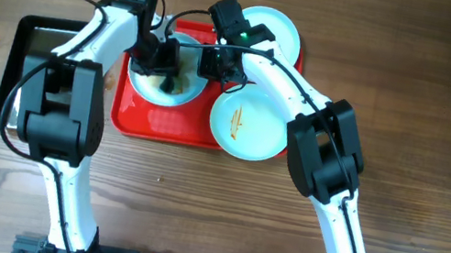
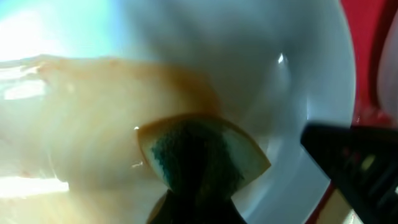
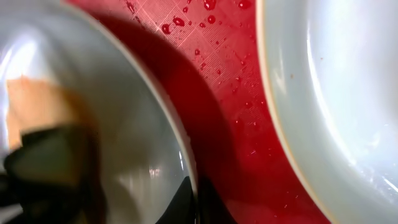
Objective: Clean dirty plates on tray and stack at the side
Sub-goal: 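Hold the top-left plate with the right gripper and scrub it with the sponge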
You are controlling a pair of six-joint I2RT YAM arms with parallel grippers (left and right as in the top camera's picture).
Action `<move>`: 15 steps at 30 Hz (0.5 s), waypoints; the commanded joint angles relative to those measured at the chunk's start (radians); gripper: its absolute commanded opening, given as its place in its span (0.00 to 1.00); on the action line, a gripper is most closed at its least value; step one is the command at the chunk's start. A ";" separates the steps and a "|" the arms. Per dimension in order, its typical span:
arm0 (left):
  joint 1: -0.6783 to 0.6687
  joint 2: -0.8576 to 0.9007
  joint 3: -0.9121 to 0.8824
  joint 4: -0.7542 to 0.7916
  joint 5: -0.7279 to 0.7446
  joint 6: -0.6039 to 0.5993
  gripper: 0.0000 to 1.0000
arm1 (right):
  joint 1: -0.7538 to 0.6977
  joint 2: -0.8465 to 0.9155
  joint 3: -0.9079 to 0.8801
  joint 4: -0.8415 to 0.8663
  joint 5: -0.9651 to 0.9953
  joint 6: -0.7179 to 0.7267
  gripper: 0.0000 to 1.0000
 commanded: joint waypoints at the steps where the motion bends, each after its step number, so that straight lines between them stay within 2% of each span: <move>1: -0.011 0.030 -0.007 -0.042 -0.292 -0.142 0.04 | 0.000 0.030 0.014 0.005 -0.021 0.003 0.04; 2: -0.012 0.030 -0.007 -0.040 -0.401 -0.201 0.04 | 0.000 0.030 0.014 0.004 -0.021 0.003 0.04; 3: -0.012 0.030 -0.007 0.010 -0.631 -0.315 0.04 | 0.000 0.030 0.014 0.003 -0.021 0.003 0.04; 5: -0.014 0.030 -0.007 0.121 -0.658 -0.325 0.04 | 0.000 0.030 0.014 0.002 -0.021 0.003 0.05; 9: -0.018 0.030 -0.007 0.185 -0.704 -0.367 0.04 | 0.000 0.030 0.014 -0.002 -0.020 -0.004 0.04; 12: -0.025 0.030 -0.007 0.219 -0.658 -0.356 0.04 | 0.000 0.030 0.014 0.000 -0.020 -0.004 0.04; 15: -0.035 0.030 -0.007 0.208 -0.384 -0.172 0.04 | 0.000 0.030 0.014 -0.001 -0.020 -0.008 0.05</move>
